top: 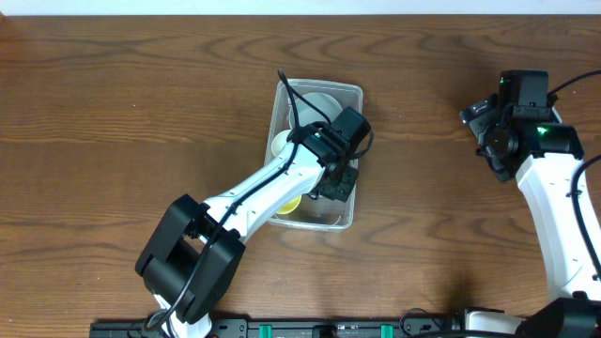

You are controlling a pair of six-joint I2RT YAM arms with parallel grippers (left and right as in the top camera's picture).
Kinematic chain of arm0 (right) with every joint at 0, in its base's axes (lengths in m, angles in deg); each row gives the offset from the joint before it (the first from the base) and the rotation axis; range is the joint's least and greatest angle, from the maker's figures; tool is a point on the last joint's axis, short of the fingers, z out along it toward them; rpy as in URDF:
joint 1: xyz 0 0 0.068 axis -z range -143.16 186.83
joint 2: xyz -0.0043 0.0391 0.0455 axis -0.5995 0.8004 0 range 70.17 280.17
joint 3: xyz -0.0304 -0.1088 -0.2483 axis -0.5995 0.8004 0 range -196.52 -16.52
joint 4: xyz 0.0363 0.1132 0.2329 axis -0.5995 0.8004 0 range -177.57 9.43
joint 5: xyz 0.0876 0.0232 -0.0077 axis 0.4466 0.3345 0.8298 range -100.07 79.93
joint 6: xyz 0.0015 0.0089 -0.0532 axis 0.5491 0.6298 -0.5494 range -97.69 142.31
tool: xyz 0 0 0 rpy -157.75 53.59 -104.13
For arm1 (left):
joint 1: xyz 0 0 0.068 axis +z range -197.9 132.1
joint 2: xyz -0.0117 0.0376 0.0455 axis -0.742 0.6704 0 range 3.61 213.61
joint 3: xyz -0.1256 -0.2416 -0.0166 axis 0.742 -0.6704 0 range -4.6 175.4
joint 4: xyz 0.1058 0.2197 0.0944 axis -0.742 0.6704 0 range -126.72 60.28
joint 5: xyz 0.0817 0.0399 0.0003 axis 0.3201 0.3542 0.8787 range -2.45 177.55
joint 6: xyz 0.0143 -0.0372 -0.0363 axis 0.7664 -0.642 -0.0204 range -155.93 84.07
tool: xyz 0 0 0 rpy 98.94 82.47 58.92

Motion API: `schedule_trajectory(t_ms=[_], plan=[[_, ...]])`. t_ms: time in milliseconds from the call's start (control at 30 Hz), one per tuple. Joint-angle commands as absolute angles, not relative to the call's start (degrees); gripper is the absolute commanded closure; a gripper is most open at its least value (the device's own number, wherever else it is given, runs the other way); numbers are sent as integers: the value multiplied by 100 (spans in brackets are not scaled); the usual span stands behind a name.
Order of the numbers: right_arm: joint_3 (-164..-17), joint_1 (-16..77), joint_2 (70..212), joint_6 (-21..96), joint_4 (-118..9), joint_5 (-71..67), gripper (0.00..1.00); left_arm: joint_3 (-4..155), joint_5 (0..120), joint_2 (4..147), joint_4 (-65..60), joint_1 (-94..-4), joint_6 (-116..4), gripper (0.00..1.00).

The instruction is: Pack container

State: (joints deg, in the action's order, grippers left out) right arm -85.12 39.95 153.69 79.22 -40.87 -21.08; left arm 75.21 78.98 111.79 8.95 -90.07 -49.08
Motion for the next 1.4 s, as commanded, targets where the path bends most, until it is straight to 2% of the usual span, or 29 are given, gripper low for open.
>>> schedule_trajectory(t_ms=[0, 300, 400, 433, 500, 733, 967, 1367], plan=[[-8514, 4019, 15374, 8014, -4080, -2206, 1, 7611, 7950, 11227, 1043, -9010, -4867, 94], [-8514, 4019, 15374, 8014, -4080, -2208, 1, 7611, 7950, 11225, 1269, -9010, -4864, 94], [-8514, 4019, 15374, 8014, -4080, -2206, 1, 7611, 7961, 11225, 1205, -9010, -4864, 83], [-8514, 4019, 15374, 8014, -4080, -2206, 1, 7611, 7972, 11225, 1181, -9010, -4862, 75], [-8514, 4019, 15374, 8014, -4080, -2206, 1, 7611, 7972, 11225, 1116, -9010, -4862, 72], [-8514, 4019, 15374, 8014, -4080, -2206, 1, 7611, 7972, 11225, 1028, -9010, -4862, 48], [-8514, 4019, 15374, 8014, -4080, -2208, 1, 7648, 8134, 11225, 989, -9010, -4834, 32], [-8514, 4019, 15374, 8014, -4080, -2208, 1, 9453, 8850, 11179, 2071, -9007, -4666, 28]])
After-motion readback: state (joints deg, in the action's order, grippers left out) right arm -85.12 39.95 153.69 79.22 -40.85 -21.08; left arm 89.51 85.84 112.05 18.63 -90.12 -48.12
